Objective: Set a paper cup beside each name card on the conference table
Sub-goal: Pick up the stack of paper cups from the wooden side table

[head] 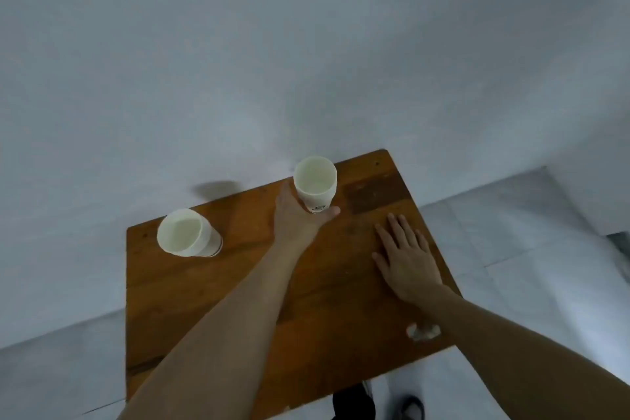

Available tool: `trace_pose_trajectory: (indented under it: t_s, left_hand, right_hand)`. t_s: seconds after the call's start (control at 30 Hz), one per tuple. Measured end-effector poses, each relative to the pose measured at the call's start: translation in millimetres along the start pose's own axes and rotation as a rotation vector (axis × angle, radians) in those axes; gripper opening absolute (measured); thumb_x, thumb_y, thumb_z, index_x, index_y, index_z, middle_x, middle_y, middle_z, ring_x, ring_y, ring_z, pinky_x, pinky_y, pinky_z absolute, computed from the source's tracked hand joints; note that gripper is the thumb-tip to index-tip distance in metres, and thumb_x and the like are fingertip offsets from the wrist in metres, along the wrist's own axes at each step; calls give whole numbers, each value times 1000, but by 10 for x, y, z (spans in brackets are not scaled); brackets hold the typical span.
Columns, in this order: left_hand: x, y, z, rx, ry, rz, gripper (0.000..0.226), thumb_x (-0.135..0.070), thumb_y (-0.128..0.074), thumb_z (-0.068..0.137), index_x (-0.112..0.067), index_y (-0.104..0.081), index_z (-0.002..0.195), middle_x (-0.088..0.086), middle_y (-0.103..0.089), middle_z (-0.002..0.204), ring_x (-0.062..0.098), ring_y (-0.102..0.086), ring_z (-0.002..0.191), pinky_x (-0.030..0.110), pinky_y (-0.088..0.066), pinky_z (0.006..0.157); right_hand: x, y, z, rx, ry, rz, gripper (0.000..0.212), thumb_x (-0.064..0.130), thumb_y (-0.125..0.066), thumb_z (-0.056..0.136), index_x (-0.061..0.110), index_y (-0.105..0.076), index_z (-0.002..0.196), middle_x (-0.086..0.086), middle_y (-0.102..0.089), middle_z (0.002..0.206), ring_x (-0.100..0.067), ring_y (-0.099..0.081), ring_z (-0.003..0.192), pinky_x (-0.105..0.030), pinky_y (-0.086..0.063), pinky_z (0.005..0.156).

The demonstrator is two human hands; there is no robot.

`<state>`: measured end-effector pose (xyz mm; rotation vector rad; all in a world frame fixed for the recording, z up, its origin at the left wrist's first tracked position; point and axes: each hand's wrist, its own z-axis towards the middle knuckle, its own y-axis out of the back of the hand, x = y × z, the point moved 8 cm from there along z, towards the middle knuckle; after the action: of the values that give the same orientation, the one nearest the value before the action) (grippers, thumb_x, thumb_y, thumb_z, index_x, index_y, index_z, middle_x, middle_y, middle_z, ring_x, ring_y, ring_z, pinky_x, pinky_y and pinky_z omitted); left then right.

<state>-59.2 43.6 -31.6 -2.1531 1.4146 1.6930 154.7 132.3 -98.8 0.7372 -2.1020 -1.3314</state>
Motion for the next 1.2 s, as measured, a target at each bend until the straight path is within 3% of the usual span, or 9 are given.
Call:
trace_pose_trajectory:
  t_s: [0.1, 0.23, 0.5, 0.63, 0.9, 0.97, 1.03, 1.1, 1.2]
  left_hand:
    - [-30, -51, 131, -26, -37, -108, 107, -35, -94, 55, -24, -37, 144, 0, -50, 140, 21, -47, 131, 50, -43, 109]
    - [-41, -108, 231, -49, -33, -166, 89, -23, -93, 62, -21, -46, 137, 0, -57, 132, 20, -54, 123, 44, -47, 104]
    - [-48, 11, 109, -126, -54, -112, 87, -21, -92, 63, -20, -47, 137, -2, -58, 131, 17, -54, 120, 37, -49, 100]
    - [59, 163, -187, -170, -51, -62, 87, -22, -92, 63, -20, -46, 138, -2, -58, 131, 11, -52, 114, 28, -47, 91]
    - [283, 422, -1266, -299, 12, 6, 80, -29, -89, 67, -23, -46, 134, -7, -59, 124, 12, -54, 114, 38, -52, 95]
    - [326, 527, -1651, -364, 25, -17, 77, -31, -88, 67, -26, -46, 131, -10, -58, 117, 12, -56, 110, 34, -54, 90]
    - [380, 649, -2068, -442, 36, -22, 74, -32, -88, 67, -28, -46, 127, -11, -58, 112, 12, -57, 106, 28, -52, 81]
    - [455, 780, -2485, -526, 78, -7, 74, -34, -88, 66, -25, -46, 127, -11, -57, 108, 13, -58, 103, 25, -50, 77]
    - [630, 1012, -3153, -653, 156, 3, 77, -39, -87, 64, -25, -45, 127, -9, -59, 108, 16, -60, 102, 29, -55, 77]
  right_hand:
    - [-54, -62, 8, -95, -20, -5, 68, 61, -16, 96, 26, -15, 155, -4, -6, 164, -22, 3, 151, -43, -4, 121]
    - [-92, -132, 31, -148, 0, -19, 66, 62, -17, 97, 29, -13, 154, -1, -4, 164, -20, 4, 151, -42, -1, 121]
    - [-106, -110, 41, -148, 6, -6, 68, 63, -15, 95, 29, -17, 154, -3, -9, 164, -22, -1, 151, -41, -1, 119]
    - [-90, -125, 32, -124, 23, -7, 68, 63, -11, 95, 29, -11, 155, -3, -2, 164, -22, 5, 151, -44, -2, 121]
    - [-36, -27, 5, 46, 114, -97, 72, 59, -16, 98, 20, -1, 155, -13, 4, 164, -33, 5, 150, -51, -5, 120]
    - [15, 98, -5, 129, 142, -137, 72, 57, -26, 98, 19, -4, 155, -16, 1, 163, -37, -1, 149, -53, -15, 118]
    - [137, 269, -95, 182, 208, -161, 68, 50, -40, 97, 17, -16, 152, -19, -16, 158, -41, -19, 144, -54, -28, 112]
    - [346, 450, -224, 175, 318, -153, 58, 41, -47, 96, 15, -30, 145, -19, -37, 145, -39, -39, 131, -51, -40, 105]
    - [917, 662, -554, 119, 550, -159, 46, 33, -47, 98, 13, -41, 139, -15, -49, 134, -34, -50, 119, -45, -48, 95]
